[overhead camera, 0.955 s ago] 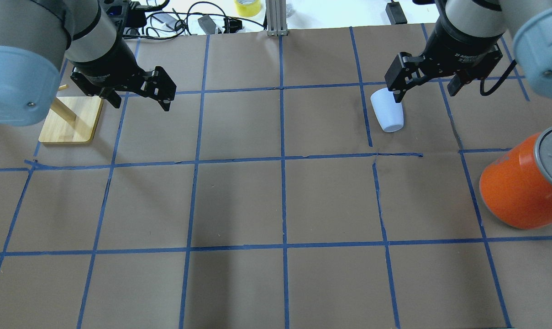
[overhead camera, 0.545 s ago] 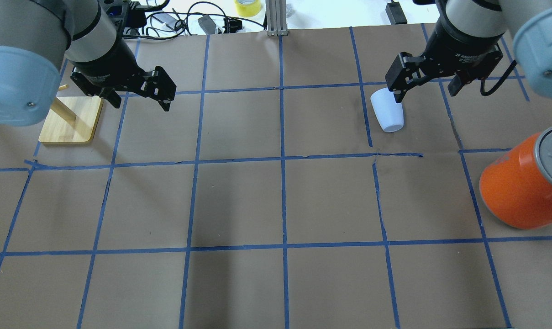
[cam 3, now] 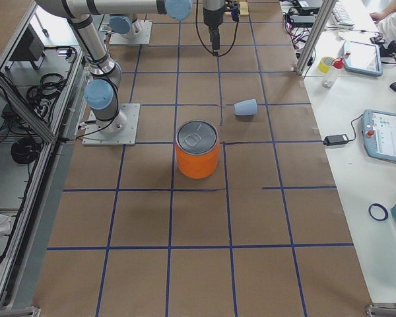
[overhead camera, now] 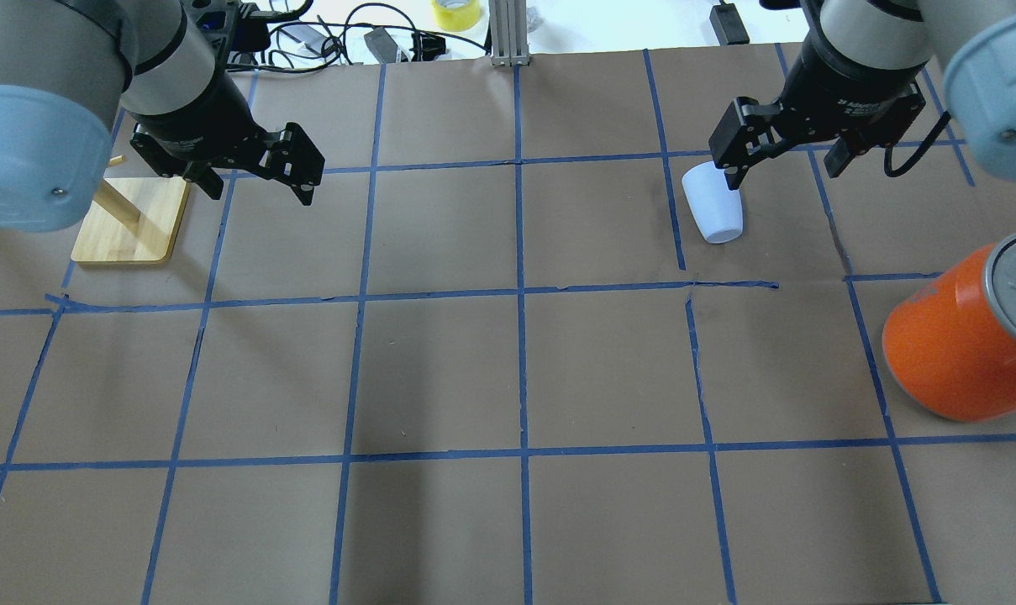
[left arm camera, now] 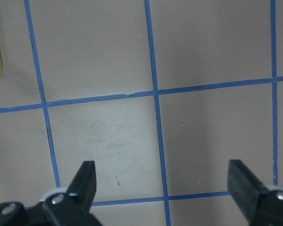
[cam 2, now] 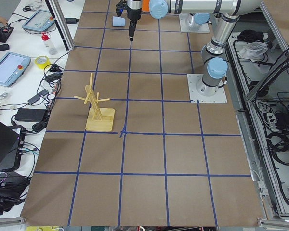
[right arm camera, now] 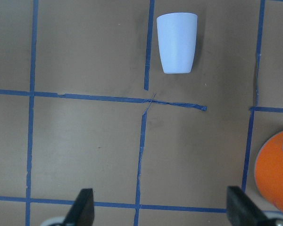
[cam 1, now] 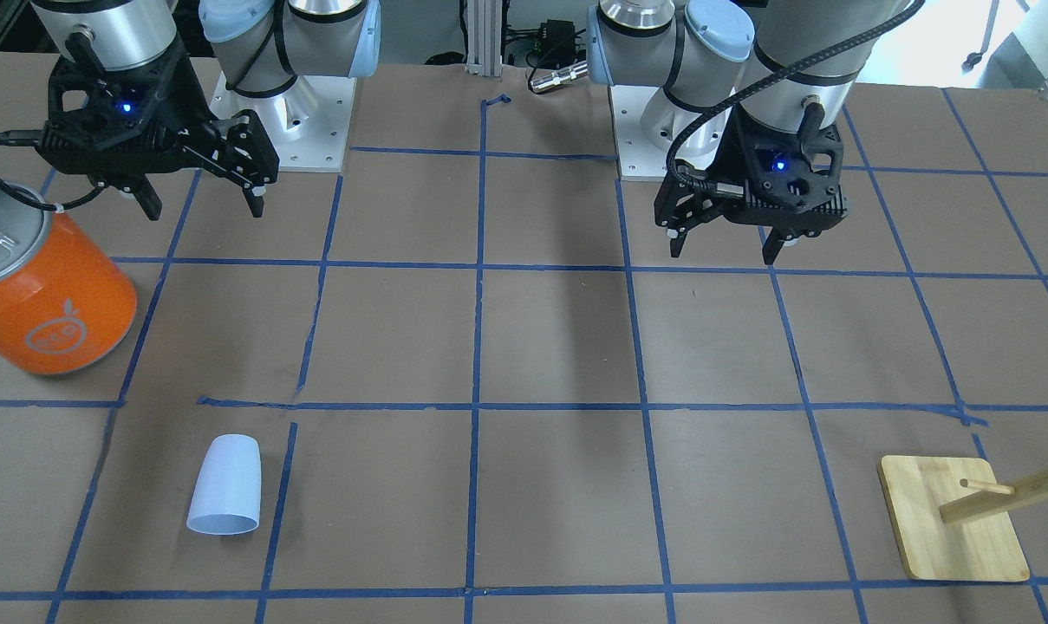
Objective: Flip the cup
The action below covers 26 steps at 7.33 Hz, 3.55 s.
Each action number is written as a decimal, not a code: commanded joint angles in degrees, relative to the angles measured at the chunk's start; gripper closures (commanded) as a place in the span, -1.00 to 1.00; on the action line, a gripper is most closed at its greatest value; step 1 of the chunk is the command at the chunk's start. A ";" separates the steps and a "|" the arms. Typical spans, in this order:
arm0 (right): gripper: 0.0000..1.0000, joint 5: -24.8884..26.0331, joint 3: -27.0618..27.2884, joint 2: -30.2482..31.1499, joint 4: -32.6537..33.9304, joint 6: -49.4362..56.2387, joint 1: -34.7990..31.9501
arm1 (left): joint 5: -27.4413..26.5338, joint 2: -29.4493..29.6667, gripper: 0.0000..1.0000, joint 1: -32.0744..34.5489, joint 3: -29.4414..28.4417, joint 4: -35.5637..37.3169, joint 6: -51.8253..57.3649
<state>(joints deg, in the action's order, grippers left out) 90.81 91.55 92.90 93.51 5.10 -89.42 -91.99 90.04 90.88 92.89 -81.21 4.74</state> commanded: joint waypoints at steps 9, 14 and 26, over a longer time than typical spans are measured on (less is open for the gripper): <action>-1.00 0.42 0.03 -13.16 9.73 0.61 1.18 | 0.58 -0.22 -1.00 -0.26 -0.78 0.00 -0.08; -1.00 3.67 0.03 -29.33 27.39 0.96 1.97 | 0.24 -0.22 -1.00 -0.26 -0.78 0.00 -0.17; 0.19 0.09 -0.49 -37.44 37.10 0.18 3.99 | 0.15 -0.22 -1.00 -0.26 -0.87 0.09 -0.17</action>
<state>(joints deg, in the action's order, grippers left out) 92.77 91.13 56.00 130.43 5.57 -85.42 -91.84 89.83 90.62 92.02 -81.13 4.57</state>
